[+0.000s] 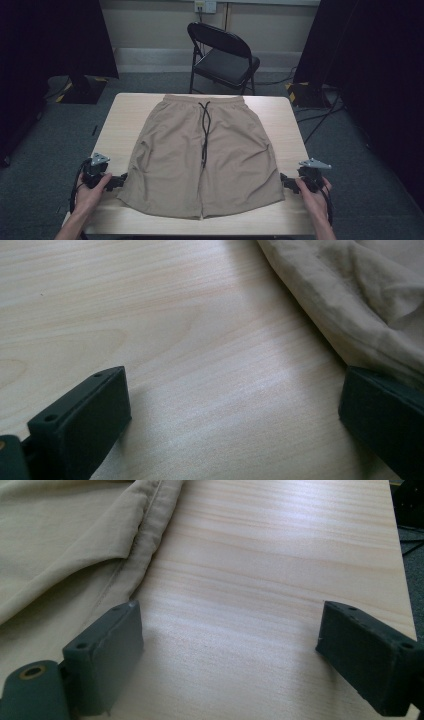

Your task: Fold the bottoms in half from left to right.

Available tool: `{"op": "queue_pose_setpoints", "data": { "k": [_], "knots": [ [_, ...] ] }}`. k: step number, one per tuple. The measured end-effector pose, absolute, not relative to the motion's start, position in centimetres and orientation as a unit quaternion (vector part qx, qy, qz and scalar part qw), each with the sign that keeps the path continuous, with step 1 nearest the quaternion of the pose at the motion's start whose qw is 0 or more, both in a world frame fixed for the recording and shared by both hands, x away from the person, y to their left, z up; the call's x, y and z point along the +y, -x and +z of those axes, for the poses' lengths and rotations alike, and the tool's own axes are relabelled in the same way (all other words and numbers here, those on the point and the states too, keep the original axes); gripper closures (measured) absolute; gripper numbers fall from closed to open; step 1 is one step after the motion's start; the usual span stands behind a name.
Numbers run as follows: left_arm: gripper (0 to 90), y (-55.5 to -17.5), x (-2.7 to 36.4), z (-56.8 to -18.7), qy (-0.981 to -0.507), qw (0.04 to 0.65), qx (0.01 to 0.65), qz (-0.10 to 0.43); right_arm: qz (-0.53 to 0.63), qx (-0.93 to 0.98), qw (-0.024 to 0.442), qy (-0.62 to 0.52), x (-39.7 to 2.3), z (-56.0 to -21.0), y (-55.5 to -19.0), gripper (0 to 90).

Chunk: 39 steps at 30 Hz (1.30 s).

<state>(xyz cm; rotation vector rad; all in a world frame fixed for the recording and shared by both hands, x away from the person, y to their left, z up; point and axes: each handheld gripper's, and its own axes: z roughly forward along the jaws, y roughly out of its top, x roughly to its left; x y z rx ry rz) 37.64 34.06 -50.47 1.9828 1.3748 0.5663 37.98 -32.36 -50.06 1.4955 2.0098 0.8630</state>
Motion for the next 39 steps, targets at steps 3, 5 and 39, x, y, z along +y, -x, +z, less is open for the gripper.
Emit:
{"op": "queue_pose_setpoints", "data": {
  "k": [3, 5, 39],
  "knots": [
    [0.0, -37.6, 34.1, -50.5, -0.757, 0.326, 0.524, 0.216, 0.316, 0.736, 0.244, -0.547, -32.4, -50.1, -38.0, 10.5],
    [0.0, -37.6, 34.0, -50.5, -0.757, 0.325, 0.524, 0.216, 0.315, 0.735, 0.244, -0.549, -32.3, -50.1, -38.0, 10.5],
    [20.0, -39.7, 31.2, -45.9, -0.75, 0.377, 0.491, 0.232, 0.36, 0.754, 0.261, -0.484, -26.7, -45.9, -39.5, 14.8]
  ]
}}
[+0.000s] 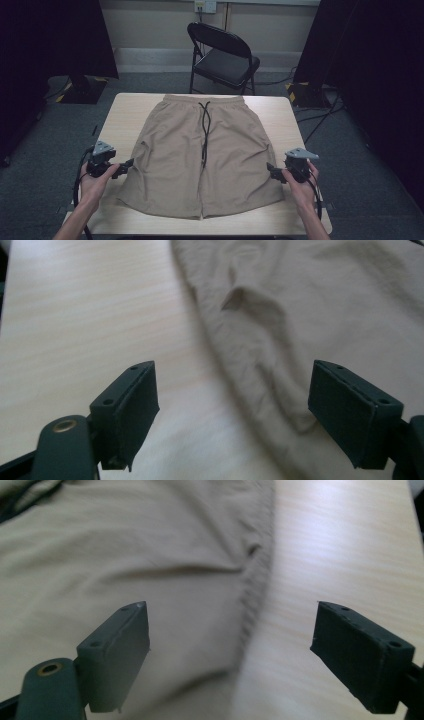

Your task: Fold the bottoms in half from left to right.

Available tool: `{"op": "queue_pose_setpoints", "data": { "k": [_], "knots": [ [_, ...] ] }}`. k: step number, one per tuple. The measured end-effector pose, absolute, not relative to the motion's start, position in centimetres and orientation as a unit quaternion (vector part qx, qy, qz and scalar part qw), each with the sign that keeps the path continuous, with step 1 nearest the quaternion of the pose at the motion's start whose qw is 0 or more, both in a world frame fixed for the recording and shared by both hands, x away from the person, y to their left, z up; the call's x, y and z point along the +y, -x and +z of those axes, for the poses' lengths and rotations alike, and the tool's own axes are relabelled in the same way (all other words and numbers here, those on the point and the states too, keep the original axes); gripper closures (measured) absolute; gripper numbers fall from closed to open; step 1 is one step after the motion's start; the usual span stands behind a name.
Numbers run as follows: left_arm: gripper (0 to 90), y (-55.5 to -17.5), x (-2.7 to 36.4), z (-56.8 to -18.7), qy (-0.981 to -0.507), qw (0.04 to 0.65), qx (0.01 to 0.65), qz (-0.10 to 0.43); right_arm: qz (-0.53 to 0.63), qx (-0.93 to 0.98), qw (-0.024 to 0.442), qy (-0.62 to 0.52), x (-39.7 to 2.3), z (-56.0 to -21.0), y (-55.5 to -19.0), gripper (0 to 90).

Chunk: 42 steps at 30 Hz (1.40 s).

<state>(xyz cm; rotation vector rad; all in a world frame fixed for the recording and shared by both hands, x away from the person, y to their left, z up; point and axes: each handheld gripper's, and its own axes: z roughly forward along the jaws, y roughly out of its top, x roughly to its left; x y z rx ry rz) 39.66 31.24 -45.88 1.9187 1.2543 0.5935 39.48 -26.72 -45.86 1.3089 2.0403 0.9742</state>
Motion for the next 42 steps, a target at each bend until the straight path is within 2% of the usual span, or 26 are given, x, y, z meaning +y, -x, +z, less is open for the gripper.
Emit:
{"op": "queue_pose_setpoints", "data": {
  "k": [8, 11, 15, 18, 23, 25, 28, 35, 42],
  "knots": [
    [20.9, -42.5, 27.7, -44.1, -0.765, 0.398, 0.455, 0.223, 0.379, 0.763, 0.251, -0.461, -23.3, -44.2, -42.1, 14.6],
    [20.9, -43.1, 26.4, -44.6, -0.767, 0.407, 0.449, 0.212, 0.38, 0.77, 0.248, -0.449, -21.9, -44.1, -42.9, 13.9],
    [22.5, -43.5, 25.3, -46.8, -0.797, 0.372, 0.432, 0.2, 0.359, 0.792, 0.225, -0.439, -19.8, -45.4, -43.7, 13.9],
    [23.5, -43.3, 24.8, -48.2, -0.816, 0.351, 0.429, 0.167, 0.356, 0.808, 0.2, -0.425, -18.0, -46.8, -43.7, 14.1],
    [23.4, -43.1, 24.9, -49.1, -0.832, 0.328, 0.413, 0.174, 0.339, 0.828, 0.188, -0.405, -15.6, -48.8, -44.3, 15.4],
    [22.3, -43.1, 25.2, -49.5, -0.826, 0.337, 0.419, 0.17, 0.327, 0.834, 0.188, -0.403, -15.0, -49.3, -44.4, 15.2],
    [22.7, -43.0, 25.5, -49.4, -0.825, 0.332, 0.424, 0.173, 0.33, 0.827, 0.173, -0.422, -15.1, -49.6, -44.5, 13.9],
    [23.0, -42.1, 25.7, -49.6, -0.816, 0.339, 0.431, 0.181, 0.325, 0.826, 0.174, -0.426, -16.5, -49.6, -44.2, 13.5],
    [23.1, -39.8, 24.6, -49.6, -0.825, 0.343, 0.415, 0.171, 0.323, 0.818, 0.18, -0.44, -19.7, -49.5, -42.6, 13.5]
  ]
}}
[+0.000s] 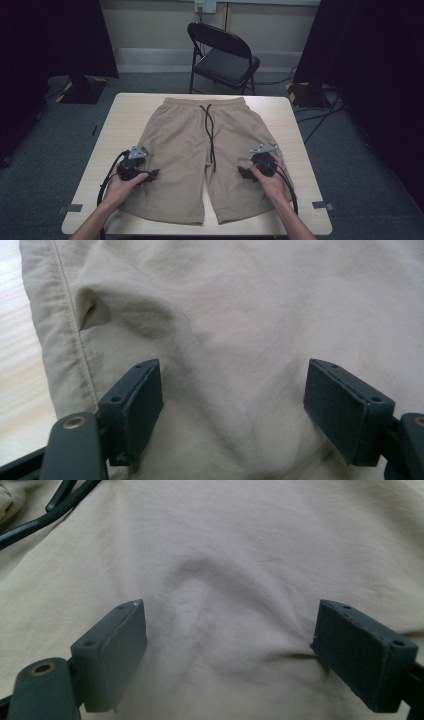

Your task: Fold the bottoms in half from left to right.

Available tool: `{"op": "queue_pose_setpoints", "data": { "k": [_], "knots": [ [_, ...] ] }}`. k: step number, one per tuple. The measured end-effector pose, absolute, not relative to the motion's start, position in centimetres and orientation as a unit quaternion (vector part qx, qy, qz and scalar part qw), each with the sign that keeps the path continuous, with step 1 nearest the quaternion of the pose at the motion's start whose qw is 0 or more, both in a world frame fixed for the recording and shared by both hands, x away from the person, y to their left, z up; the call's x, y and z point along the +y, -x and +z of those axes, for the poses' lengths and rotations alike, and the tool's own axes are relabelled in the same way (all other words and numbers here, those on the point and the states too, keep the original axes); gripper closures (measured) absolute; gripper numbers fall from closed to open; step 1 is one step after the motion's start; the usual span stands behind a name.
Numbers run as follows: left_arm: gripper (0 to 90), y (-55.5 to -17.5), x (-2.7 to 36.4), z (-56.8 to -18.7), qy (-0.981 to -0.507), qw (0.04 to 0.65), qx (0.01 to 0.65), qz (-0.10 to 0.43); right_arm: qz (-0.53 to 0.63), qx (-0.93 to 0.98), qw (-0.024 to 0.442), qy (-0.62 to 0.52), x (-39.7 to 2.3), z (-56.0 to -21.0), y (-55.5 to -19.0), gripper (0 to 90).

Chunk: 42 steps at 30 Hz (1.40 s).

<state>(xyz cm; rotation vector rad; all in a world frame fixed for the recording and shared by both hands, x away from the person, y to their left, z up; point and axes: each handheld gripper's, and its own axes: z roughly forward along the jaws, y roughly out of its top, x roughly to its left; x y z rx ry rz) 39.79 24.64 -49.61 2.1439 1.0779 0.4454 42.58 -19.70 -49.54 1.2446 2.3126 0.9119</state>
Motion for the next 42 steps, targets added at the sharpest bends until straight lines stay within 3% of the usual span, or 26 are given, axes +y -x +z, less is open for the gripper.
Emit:
{"op": "queue_pose_setpoints", "data": {
  "k": [16, 21, 25, 28, 37, 39, 40, 42],
  "knots": [
    [23.5, -36.1, 20.1, -48.8, -0.871, 0.322, 0.35, 0.123, 0.31, 0.816, 0.179, -0.453, -24.6, -49.3, -39.9, 13.5],
    [28.7, -36.4, 20.6, -48.6, -0.867, 0.333, 0.357, 0.101, 0.317, 0.811, 0.186, -0.454, -24.9, -49.5, -39.4, 13.4],
    [25.1, -37.1, 22.3, -48.3, -0.843, 0.36, 0.39, 0.087, 0.318, 0.812, 0.184, -0.454, -24.8, -49.4, -39.4, 13.8],
    [24.4, -37.2, 23.6, -47.3, -0.833, 0.372, 0.395, 0.109, 0.312, 0.819, 0.199, -0.437, -24.2, -48.8, -38.7, 17.0],
    [25.5, -37.6, 24.4, -46.4, -0.825, 0.384, 0.4, 0.109, 0.374, 0.812, 0.193, -0.404, -21.2, -46.7, -37.5, 19.9],
    [27.8, -37.8, 24.5, -46.2, -0.822, 0.388, 0.402, 0.11, 0.384, 0.818, 0.186, -0.387, -19.9, -46.5, -37.2, 25.2],
    [31.9, -38.1, 24.6, -46.0, -0.817, 0.396, 0.404, 0.107, 0.392, 0.824, 0.174, -0.372, -18.8, -46.2, -37.0, 33.8],
    [32.9, -38.8, 24.5, -45.5, -0.809, 0.407, 0.411, 0.101, 0.401, 0.828, 0.161, -0.358, -17.8, -45.9, -36.9, 35.3]
  ]
}}
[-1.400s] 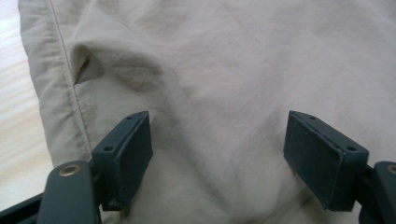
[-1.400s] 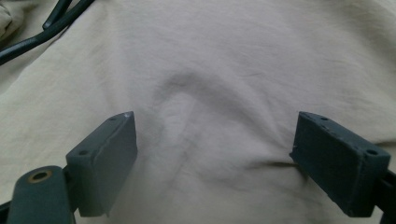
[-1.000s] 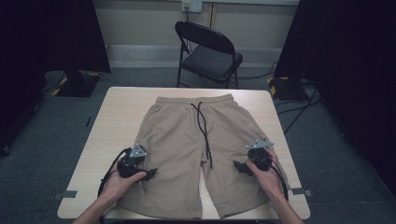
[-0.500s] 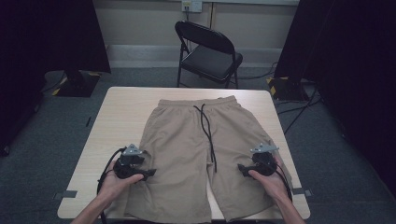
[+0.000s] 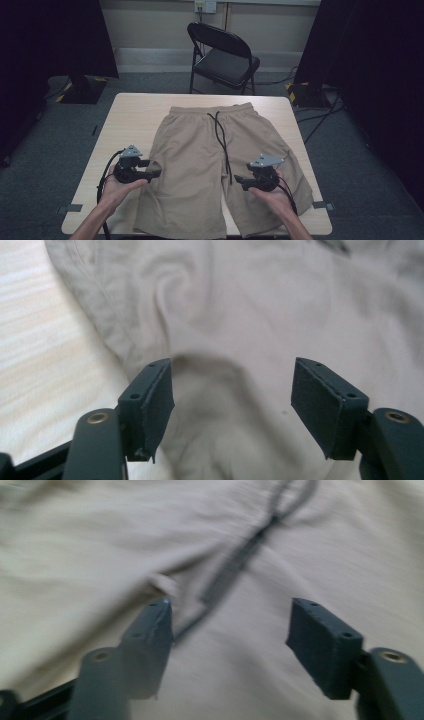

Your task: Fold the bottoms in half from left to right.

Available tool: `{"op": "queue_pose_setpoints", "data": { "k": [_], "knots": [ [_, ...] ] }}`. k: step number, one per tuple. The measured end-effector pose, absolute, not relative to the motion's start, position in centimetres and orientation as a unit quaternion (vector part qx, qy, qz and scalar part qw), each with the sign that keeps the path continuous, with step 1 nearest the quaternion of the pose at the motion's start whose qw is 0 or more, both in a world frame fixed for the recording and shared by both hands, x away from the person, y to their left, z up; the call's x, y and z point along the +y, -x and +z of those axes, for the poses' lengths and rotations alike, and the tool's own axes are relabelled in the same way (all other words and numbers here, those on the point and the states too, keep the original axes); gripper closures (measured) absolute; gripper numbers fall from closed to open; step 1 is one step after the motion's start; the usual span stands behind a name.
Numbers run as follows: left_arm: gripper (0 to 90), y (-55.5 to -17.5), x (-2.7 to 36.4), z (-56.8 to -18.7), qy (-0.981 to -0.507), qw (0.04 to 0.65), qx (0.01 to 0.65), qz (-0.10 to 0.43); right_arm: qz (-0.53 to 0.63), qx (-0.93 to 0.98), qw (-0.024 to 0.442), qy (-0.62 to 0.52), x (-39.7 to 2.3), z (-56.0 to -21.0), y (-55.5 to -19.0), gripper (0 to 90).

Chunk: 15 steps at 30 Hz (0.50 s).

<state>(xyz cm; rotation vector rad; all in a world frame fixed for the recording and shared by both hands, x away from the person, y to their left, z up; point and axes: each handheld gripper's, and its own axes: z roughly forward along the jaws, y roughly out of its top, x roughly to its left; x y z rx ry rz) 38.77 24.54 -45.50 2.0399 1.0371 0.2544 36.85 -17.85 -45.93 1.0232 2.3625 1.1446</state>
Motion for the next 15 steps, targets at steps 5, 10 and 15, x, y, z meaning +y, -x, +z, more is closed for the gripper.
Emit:
{"op": "queue_pose_setpoints", "data": {
  "k": [5, 10, 15],
  "knots": [
    [36.1, -40.2, 24.7, -45.4, -0.808, 0.406, 0.417, 0.092, 0.417, 0.835, 0.138, -0.33, -15.5, -45.3, -36.5, 35.7],
    [37.5, -42.1, 25.2, -45.5, -0.801, 0.399, 0.435, 0.101, 0.427, 0.846, 0.121, -0.294, -12.7, -45.0, -35.6, 31.3],
    [37.6, -44.4, 25.2, -45.3, -0.796, 0.394, 0.44, 0.131, 0.436, 0.849, 0.107, -0.278, -10.4, -44.4, -35.5, 31.2]
  ]
}}
